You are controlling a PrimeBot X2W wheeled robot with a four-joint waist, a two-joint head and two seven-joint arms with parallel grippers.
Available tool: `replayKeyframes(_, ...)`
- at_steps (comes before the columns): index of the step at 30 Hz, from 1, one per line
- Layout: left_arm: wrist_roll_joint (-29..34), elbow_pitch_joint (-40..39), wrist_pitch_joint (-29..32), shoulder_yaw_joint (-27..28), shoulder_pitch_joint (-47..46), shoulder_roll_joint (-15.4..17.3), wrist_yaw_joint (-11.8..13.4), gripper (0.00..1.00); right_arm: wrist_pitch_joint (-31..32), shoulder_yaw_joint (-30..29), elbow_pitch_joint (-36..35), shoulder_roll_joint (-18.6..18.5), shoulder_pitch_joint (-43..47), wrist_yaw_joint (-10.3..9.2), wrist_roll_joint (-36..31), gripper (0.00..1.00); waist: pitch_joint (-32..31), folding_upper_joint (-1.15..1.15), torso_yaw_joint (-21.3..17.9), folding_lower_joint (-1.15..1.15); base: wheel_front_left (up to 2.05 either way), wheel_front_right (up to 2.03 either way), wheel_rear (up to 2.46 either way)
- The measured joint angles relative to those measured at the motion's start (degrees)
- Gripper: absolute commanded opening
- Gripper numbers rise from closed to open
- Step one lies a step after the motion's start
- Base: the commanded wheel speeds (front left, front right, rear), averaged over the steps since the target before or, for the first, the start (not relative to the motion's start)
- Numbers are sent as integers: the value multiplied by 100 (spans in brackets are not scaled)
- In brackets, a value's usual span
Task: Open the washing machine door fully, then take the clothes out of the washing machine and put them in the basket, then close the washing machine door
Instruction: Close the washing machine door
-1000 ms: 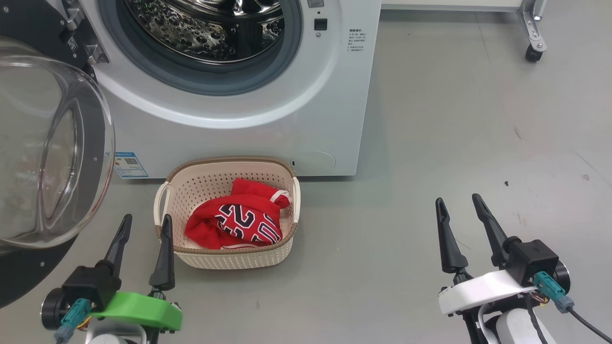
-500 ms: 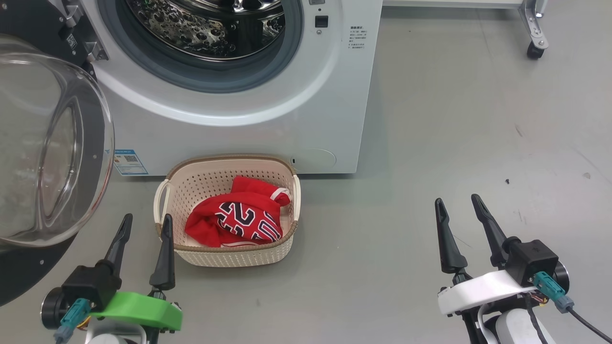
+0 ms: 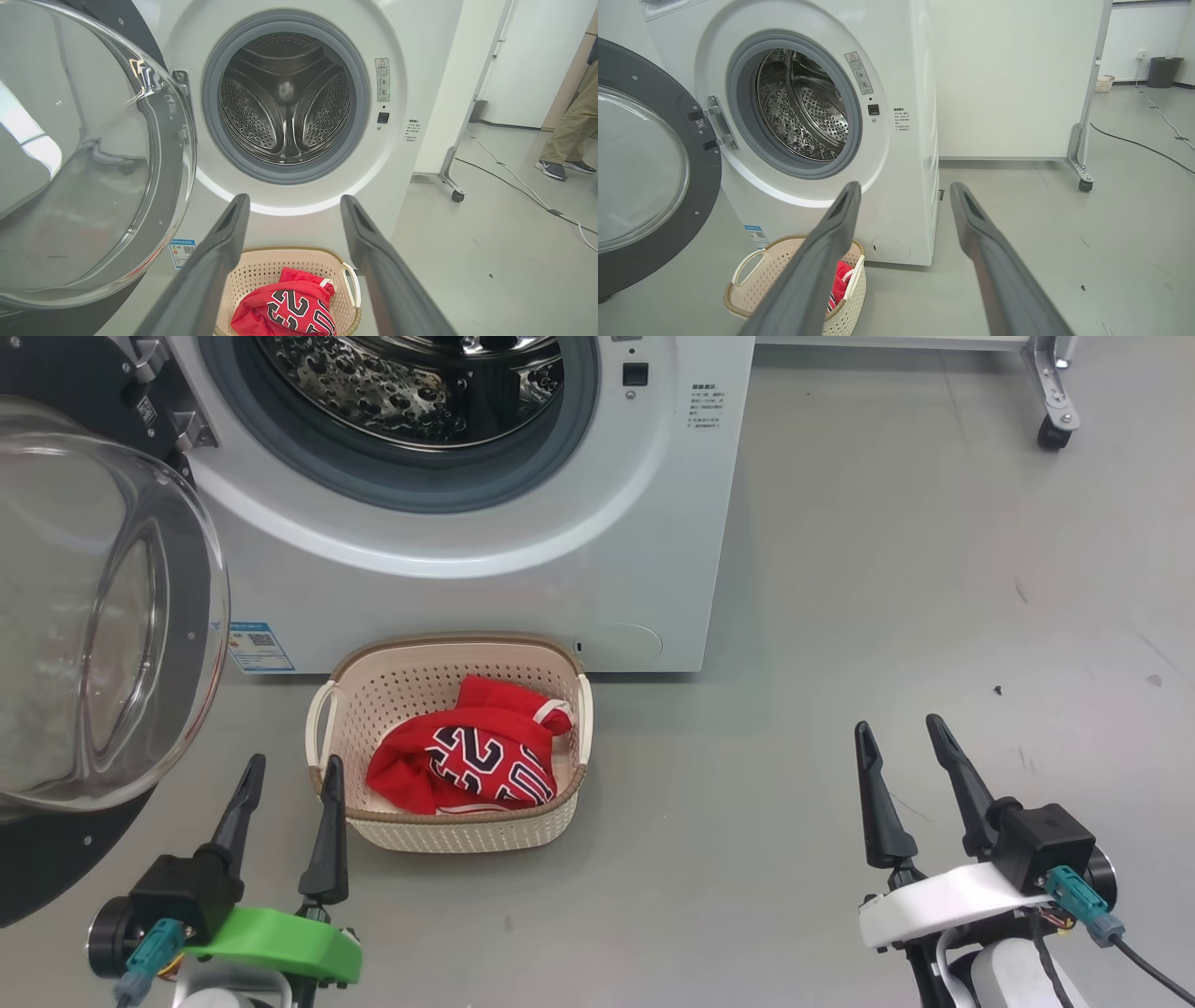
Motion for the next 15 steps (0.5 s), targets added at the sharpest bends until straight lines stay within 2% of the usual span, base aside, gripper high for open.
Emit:
replayKeyframes(10,0,137,0,-145,-7,-8,0,100,0,-29,-9,-4,1,-32,-58,100,121,0,397,0,0,0,0)
replayKeyframes(15,0,154,0,-134,-8,-10,29,100,0,19,-4,-26,-4,29,-133,100,153,0,650,0,0,0,0)
